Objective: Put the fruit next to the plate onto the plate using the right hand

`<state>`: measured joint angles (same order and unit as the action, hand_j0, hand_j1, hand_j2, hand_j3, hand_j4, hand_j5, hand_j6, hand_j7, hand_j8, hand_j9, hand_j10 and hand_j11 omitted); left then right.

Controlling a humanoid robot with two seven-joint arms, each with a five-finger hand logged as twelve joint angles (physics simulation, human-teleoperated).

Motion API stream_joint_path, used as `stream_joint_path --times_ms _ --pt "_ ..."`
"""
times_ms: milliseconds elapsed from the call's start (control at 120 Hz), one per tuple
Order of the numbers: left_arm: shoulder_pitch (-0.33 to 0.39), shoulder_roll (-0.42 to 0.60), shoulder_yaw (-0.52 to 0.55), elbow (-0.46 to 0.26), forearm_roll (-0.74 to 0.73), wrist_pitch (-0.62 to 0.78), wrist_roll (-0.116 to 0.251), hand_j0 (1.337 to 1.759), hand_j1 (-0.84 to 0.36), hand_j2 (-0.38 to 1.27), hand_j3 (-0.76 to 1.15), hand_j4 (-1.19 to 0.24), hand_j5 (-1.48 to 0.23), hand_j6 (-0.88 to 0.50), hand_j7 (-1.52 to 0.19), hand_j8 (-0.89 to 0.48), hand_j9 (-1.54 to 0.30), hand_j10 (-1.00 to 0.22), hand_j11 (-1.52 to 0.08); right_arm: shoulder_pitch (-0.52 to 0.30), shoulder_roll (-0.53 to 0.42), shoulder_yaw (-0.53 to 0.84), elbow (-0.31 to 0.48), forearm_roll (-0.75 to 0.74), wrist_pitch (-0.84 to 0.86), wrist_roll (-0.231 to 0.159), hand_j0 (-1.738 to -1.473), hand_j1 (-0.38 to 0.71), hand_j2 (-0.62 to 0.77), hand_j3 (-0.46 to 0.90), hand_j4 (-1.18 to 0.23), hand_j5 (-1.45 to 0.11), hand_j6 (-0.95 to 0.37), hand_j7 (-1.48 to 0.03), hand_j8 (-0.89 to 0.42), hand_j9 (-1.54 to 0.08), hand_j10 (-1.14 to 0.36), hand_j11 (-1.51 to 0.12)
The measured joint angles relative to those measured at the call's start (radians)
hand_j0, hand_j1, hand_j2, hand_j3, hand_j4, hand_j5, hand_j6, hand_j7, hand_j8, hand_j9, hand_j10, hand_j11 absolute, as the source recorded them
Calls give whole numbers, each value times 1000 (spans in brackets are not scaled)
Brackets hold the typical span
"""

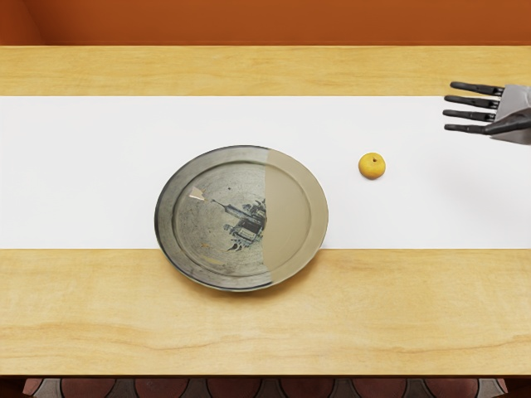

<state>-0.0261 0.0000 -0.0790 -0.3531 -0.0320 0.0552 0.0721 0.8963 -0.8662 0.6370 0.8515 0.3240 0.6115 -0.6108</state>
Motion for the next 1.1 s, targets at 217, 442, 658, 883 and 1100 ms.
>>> stream_joint_path --times_ms 217,442,658,883,1100 --pt "0 0 0 0 0 0 0 1658 328 3 0 -17 -23 -17 -23 -17 -23 -17 -23 -6 3 -1 -3 -32 0 0 -1658 -349 0 0 0 1 5 0 4 0 3 0" --pt "0 0 0 0 0 0 0 1658 328 3 0 -17 -23 -17 -23 -17 -23 -17 -23 118 11 0 244 -513 -39 0 -1658 -349 0 0 0 0 4 0 3 0 2 0" --pt "0 0 -1 0 0 0 0 1658 328 3 0 -17 -23 -17 -23 -17 -23 -17 -23 162 181 -42 553 -1074 -418 0 -1658 -349 0 0 -2 0 -1 0 -1 0 0 0" --pt "-7 0 -2 -1 0 0 0 1658 328 3 0 -17 -23 -17 -23 -17 -23 -17 -23 68 266 -176 668 -1393 -792 0 -1658 -349 1 0 -2 0 -3 0 -2 0 -2 0" --pt "-8 0 -2 -1 0 0 0 1658 328 3 0 -17 -23 -17 -23 -17 -23 -17 -23 29 346 -233 549 -1477 -940 0 -1658 -349 2 0 -2 0 -3 0 -2 0 -2 0"
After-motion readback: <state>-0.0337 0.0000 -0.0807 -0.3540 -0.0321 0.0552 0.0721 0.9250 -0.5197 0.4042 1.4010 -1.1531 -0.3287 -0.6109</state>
